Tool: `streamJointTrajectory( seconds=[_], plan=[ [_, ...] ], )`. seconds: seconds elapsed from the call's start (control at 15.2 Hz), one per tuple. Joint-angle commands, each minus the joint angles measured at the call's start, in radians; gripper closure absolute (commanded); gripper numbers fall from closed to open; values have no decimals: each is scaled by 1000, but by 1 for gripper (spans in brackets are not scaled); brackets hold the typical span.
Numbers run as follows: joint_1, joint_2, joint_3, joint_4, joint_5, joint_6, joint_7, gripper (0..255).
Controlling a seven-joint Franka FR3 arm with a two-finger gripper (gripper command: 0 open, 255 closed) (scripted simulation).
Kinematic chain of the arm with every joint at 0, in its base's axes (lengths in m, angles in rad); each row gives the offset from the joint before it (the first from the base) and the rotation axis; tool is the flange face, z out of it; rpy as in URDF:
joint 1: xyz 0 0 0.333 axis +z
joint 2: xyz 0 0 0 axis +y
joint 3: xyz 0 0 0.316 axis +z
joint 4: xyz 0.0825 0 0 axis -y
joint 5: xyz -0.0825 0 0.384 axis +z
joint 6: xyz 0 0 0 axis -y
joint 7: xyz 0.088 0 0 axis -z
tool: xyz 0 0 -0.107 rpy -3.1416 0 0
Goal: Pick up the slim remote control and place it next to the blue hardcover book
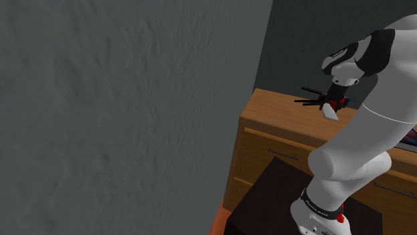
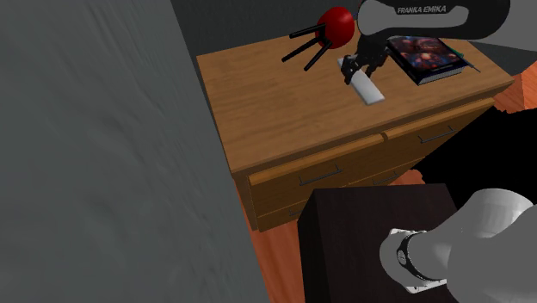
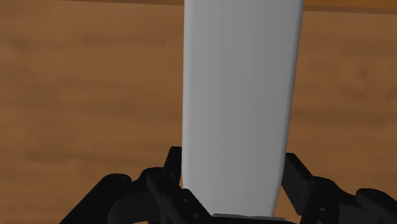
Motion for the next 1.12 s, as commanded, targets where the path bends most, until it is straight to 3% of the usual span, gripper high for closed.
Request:
streamJointTrajectory(
  seconds=[0.0,0.73,1.06],
  plan=[
    [-21,3,-23,6,2,-2,-47,255],
    [-181,169,-153,154,132,-32,-390,255],
    [-190,200,-146,113,160,29,-409,255]
  ],
)
